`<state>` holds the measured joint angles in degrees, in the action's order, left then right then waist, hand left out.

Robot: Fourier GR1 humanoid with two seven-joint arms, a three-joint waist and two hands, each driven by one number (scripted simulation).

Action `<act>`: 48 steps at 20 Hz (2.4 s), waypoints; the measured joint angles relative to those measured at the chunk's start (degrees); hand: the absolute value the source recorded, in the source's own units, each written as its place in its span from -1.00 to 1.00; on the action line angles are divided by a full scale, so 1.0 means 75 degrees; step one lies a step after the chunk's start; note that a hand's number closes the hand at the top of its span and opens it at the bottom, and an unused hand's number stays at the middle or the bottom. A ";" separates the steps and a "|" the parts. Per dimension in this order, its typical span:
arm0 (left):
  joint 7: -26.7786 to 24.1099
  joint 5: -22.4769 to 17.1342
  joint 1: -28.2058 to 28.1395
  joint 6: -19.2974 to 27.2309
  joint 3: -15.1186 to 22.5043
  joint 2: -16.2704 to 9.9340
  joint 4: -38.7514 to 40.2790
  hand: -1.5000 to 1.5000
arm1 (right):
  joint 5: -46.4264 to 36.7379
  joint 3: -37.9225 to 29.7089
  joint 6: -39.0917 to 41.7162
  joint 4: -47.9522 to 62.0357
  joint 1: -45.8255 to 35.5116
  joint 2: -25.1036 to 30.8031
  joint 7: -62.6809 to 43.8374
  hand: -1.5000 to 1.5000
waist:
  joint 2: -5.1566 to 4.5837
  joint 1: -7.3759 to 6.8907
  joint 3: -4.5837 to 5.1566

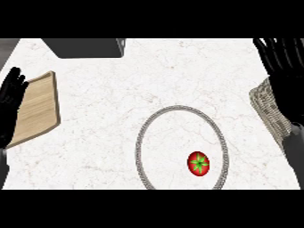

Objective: Pick the tomato from the placemat and place it in the basket

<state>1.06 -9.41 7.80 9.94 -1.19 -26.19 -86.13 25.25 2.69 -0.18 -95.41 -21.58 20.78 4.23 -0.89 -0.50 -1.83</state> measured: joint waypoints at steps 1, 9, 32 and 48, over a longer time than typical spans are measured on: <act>0.0048 0.0057 -0.0044 0.0006 0.0033 0.0006 -0.0025 0.00 | 0.0080 -0.0087 0.0178 0.0163 0.0120 -0.0029 0.0217 1.00 | 0.0023 0.0006 0.0050; 0.0881 0.0377 0.0073 -0.0129 0.0682 0.0212 0.0463 0.00 | 0.0180 0.0207 0.2081 0.0815 0.1876 -0.1031 0.3416 -1.00 | 0.0064 0.0241 0.0172; 0.1611 0.0574 0.0344 -0.0168 0.0989 0.0518 0.0706 0.00 | -0.5895 0.0829 0.0426 -0.3109 0.6285 0.1847 0.1299 -1.00 | 0.0159 0.0307 0.0282; 0.1499 0.1075 0.0395 -0.0494 0.0732 0.0992 0.0849 0.00 | -0.6547 0.0807 0.1381 -0.4527 0.6876 0.0975 -0.0277 -1.00 | 0.0130 0.0113 0.0246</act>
<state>12.30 -1.34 10.77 6.24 4.30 -18.75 -79.77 -23.86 8.74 10.18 -129.36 29.98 28.09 2.15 0.09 0.35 0.02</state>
